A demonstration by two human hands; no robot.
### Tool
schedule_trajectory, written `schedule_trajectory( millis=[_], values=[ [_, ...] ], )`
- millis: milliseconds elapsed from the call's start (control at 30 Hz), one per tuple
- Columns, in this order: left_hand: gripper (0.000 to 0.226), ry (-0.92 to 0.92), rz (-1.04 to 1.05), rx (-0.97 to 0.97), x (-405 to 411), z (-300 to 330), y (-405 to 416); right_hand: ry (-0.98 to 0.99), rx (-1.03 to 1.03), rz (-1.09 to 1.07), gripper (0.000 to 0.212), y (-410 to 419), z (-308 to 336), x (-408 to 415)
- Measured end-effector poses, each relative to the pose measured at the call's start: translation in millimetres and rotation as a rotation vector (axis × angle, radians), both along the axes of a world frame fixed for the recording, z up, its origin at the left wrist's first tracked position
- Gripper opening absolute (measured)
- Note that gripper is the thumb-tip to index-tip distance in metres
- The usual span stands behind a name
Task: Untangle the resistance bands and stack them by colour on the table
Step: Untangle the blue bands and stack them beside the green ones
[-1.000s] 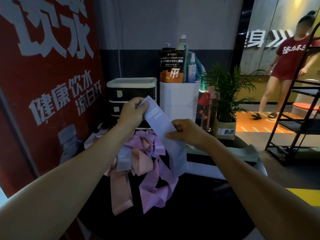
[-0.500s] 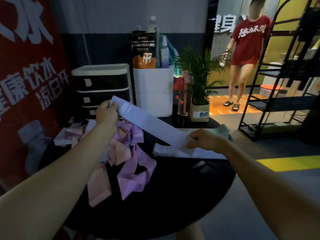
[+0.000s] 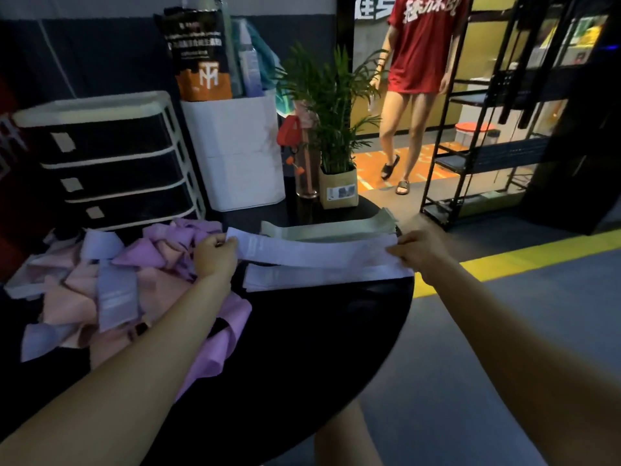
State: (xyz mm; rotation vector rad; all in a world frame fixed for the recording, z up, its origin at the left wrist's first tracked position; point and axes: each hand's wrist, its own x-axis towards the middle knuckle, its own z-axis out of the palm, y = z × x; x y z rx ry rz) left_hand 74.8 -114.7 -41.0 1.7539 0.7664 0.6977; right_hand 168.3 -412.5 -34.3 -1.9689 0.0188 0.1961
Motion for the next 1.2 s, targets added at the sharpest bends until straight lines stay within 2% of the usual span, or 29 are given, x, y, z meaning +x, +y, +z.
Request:
schedule_trajectory(
  millis=[133, 200, 233, 300, 333, 433, 700, 867, 933, 1000, 1100, 1200],
  values=[
    [0.017, 0.100, -0.034, 0.147, 2.5, -13.9, -14.1, -0.120, -0.117, -0.122, 0.033, -9.0, -9.7, 7.8],
    [0.020, 0.146, -0.035, 0.222, 2.9, -19.9, -17.8, -0.167, -0.178, -0.153, 0.036, -9.2, -13.8, 6.7],
    [0.020, 0.162, -0.034, 0.257, 3.0, -22.9, -18.9, -0.182, -0.200, -0.155, 0.032, -9.0, -16.0, 5.7],
    [0.019, 0.189, -0.027, 0.307, 3.6, -27.9, -19.8, -0.216, -0.218, -0.148, 0.012, -7.6, -20.2, 3.2],
    [0.018, 0.205, -0.025, 0.317, 3.7, -30.4, -19.0, -0.243, -0.232, -0.147, 0.001, -7.1, -21.9, 1.3],
    [0.015, 0.227, -0.031, 0.336, 3.1, -36.5, -14.4, -0.282, -0.278, -0.180, 0.017, -7.0, -28.4, -0.3],
    [0.014, 0.204, -0.021, 0.314, 1.7, -51.9, -7.4, -0.289, -0.282, -0.193, 0.012, -3.0, -39.4, -0.2],
    [0.017, 0.178, -0.045, 0.300, 2.6, -57.4, -4.6, -0.507, -0.596, -0.166, 0.030, 6.3, -41.0, -0.1],
    [0.017, 0.171, -0.053, 0.293, 1.8, -58.7, -3.9, -0.624, -0.626, -0.076, 0.036, 17.5, -33.6, -5.3],
    [0.019, 0.147, -0.064, 0.282, 1.1, -60.1, -4.3, -0.650, -0.591, 0.158, 0.044, 32.5, -26.3, -11.1],
    [0.031, 0.108, -0.098, 0.277, -0.9, -62.6, -4.0, -0.563, -0.597, 0.470, 0.059, 57.1, -21.6, -17.3],
    [0.043, 0.109, -0.188, 0.300, -4.9, -62.4, -3.0, -0.463, -0.647, 0.622, 0.076, 78.0, -24.4, -18.1]
  ],
)
